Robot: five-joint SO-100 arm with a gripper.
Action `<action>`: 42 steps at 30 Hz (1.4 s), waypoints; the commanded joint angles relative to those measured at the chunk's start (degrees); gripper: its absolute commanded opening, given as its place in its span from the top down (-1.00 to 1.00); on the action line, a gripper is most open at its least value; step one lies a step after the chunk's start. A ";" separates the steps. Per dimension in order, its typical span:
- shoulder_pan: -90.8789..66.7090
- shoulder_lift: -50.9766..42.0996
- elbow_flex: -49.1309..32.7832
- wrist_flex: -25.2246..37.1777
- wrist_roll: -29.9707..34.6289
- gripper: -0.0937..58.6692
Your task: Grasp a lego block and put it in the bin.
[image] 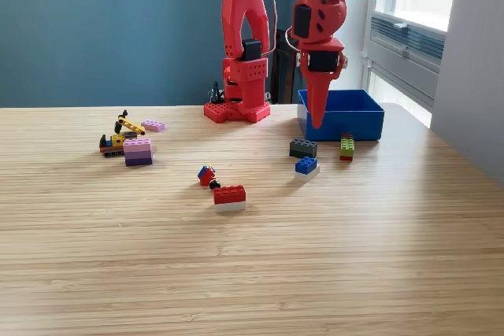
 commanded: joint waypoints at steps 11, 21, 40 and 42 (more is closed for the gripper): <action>4.66 3.87 8.88 -15.38 7.12 -0.12; 4.39 3.87 16.00 -23.38 7.65 0.16; 4.48 3.87 19.16 -27.33 4.75 0.99; 4.48 3.87 18.54 -27.16 3.08 0.99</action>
